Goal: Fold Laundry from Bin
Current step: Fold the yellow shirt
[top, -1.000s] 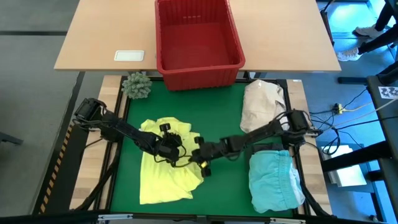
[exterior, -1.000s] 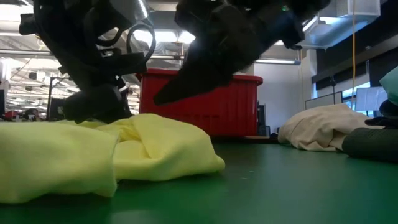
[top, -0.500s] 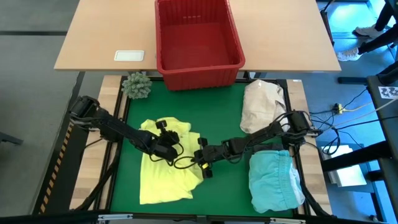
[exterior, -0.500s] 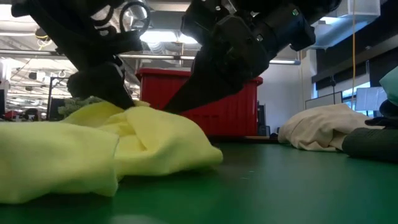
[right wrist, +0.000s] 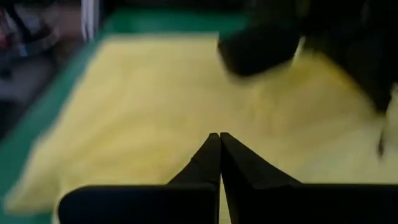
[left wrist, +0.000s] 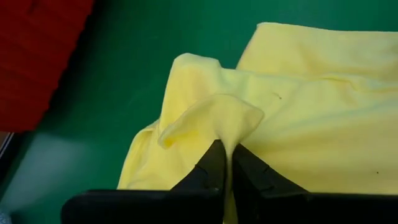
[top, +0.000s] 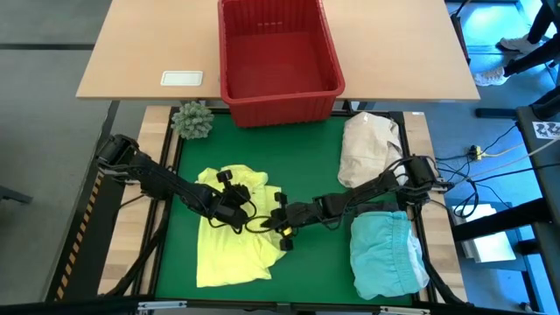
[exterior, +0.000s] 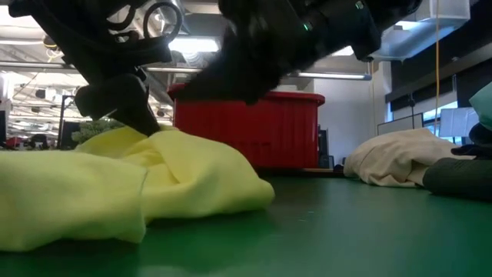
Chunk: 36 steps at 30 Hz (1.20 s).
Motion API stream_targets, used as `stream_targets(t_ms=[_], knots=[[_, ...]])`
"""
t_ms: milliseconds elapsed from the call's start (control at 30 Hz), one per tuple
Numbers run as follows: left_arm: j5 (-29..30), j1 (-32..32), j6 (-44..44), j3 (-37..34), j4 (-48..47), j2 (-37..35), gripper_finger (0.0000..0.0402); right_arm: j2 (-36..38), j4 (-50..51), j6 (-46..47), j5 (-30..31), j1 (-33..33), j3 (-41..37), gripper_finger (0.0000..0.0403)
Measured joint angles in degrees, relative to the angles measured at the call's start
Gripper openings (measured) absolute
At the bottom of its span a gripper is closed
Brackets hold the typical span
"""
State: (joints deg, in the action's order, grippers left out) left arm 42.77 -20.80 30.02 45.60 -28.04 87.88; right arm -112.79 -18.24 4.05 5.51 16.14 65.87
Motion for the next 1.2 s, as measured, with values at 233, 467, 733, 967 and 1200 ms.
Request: stream_targets(t_ms=[233, 467, 733, 967, 1200], knots=[[-0.3, 0.0, -0.1, 0.0, 1.0, 0.0, 0.0004, -5.0, -5.7, 3.6, 2.2, -0.3, 1.0, 0.0002], [-0.7, 0.0, -0.1, 0.0, 1.0, 0.0, 0.0011, -9.4, -3.9, 8.4, 0.0, -0.9, 2.1, 0.0001], [-0.7, -0.1, -0.1, 0.0, 0.6, 0.0, 0.0014, -9.4, -1.6, 8.8, -0.1, -0.9, 2.0, 0.0001], [0.0, -0.3, 2.5, 0.0, -5.9, -0.2, 0.0015, -9.4, -1.1, 8.8, -0.2, -0.9, 2.0, 0.0001], [2.9, -0.3, 15.1, 0.0, -19.3, -0.2, 0.0015, -9.4, -1.1, 8.8, -1.2, -0.9, 2.0, 0.0001]])
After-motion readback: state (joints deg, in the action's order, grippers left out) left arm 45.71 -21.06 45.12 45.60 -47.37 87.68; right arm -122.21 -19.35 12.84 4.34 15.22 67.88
